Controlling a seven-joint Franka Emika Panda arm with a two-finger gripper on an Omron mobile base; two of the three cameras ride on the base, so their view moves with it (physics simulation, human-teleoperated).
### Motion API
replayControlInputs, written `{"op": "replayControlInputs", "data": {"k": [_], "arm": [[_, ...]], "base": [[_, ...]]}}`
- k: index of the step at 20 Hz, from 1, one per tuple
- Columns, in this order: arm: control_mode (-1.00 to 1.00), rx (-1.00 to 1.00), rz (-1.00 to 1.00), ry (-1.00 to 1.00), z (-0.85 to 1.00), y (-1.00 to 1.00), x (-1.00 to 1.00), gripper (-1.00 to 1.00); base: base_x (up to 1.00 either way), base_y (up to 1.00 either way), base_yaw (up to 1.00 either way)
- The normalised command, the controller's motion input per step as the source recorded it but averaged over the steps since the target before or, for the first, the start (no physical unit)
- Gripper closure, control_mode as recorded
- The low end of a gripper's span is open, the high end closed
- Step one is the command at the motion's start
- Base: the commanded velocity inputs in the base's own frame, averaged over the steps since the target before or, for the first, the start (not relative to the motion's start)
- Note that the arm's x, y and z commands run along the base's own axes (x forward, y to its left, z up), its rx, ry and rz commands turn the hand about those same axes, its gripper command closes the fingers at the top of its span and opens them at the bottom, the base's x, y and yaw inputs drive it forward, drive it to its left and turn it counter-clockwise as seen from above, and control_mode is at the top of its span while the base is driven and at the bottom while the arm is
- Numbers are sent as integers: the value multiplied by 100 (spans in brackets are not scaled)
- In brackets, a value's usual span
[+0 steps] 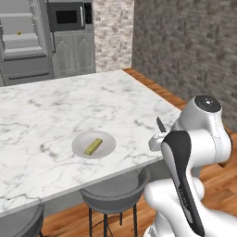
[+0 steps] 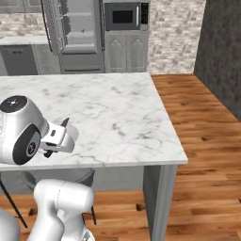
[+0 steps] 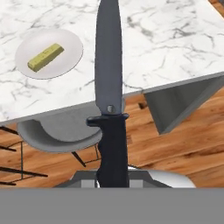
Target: Retrieve the butter from the fridge and place it on a plate on the dining table. Then retrieve the butter knife by the fridge and place it near the plate.
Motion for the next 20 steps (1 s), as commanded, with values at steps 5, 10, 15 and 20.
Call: {"op": "replayControlInputs", "data": {"k": [5,10,15,20], "arm": [[-100,0,0,0,0,0,1,100],[-100,1,1,0,0,0,36,100],[-100,6,10,1,-5,-6,92,100],[-100,2,11,3,-24,-1,100,100]], "base": [[26,16,-9],[0,0,0],[0,0,0],[0,0,0]]}}
